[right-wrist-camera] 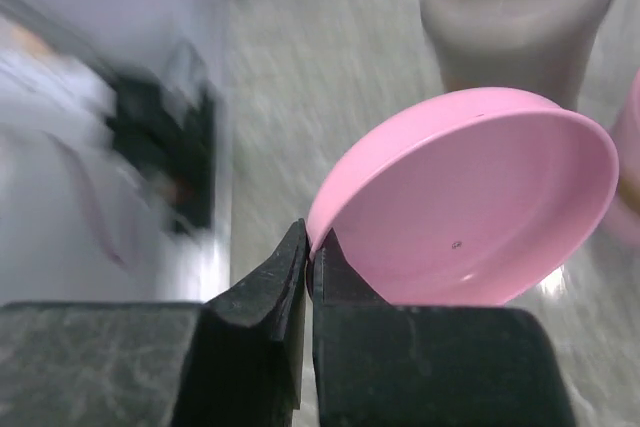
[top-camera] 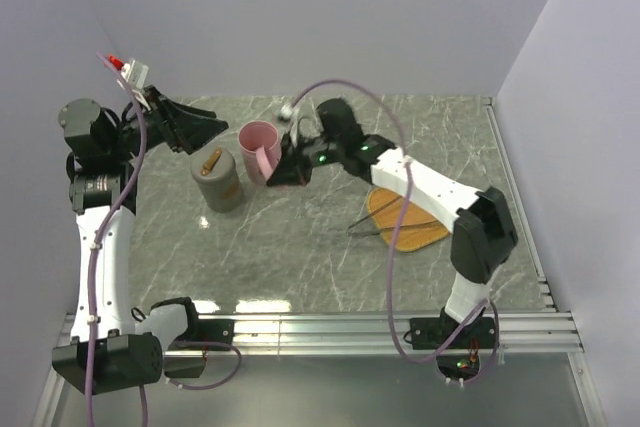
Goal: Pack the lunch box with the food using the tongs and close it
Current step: Pick up the lid of the lunch box with the right arm, then pass the lid of the lunch box from the right arm to the left
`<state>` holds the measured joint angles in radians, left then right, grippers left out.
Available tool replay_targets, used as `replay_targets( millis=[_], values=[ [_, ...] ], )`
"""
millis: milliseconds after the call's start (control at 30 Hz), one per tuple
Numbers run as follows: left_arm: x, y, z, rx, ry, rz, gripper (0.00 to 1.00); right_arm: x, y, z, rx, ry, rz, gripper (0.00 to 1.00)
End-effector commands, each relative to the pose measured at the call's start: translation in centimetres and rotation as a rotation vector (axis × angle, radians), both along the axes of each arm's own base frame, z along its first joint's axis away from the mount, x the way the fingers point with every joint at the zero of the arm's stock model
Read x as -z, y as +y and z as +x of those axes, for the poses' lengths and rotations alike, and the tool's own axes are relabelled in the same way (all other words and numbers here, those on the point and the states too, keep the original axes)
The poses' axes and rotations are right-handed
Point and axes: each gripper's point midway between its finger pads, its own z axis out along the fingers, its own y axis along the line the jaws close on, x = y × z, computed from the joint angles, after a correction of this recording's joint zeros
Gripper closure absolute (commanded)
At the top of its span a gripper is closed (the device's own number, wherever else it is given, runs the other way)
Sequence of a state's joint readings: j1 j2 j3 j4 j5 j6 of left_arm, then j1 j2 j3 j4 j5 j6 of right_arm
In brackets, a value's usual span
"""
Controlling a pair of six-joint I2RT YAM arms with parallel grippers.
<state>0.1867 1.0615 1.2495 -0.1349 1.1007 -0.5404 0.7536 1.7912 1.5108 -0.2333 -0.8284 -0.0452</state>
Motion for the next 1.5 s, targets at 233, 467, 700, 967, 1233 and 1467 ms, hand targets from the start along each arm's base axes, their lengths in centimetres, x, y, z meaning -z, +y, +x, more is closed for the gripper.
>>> replay_targets(
  millis=[233,467,700,967,1233,1467],
  values=[
    [-4.4,-1.1,-1.6,0.068,-0.178,-0.118,0.3,-19.5,-3.9,-2.9,-0.065,0.357,0.533,1.0],
    [-4.4,-4.6,-2.9,0.135,-0.251,-0.119,0.31,-24.0,-6.0,-2.5,-0.032,0.527,0.733,1.0],
    [-3.7,-7.4,-3.4,0.143,-0.275,-0.099,0.36,-25.5,-7.5,-3.6,-0.049,0.595,0.821,1.0],
    [-2.5,-7.6,-1.9,0.099,-0.212,-0.097,0.48,-26.7,-8.6,-4.7,-0.063,0.586,0.856,1.0],
    [-2.5,-8.6,-2.4,0.148,-0.214,-0.11,0.5,-26.4,-8.4,-4.7,-0.054,0.592,0.851,1.0],
    [-3.0,-9.1,-4.1,0.213,-0.236,-0.133,0.49,-26.2,-8.3,-4.5,-0.047,0.598,0.85,1.0]
  ],
)
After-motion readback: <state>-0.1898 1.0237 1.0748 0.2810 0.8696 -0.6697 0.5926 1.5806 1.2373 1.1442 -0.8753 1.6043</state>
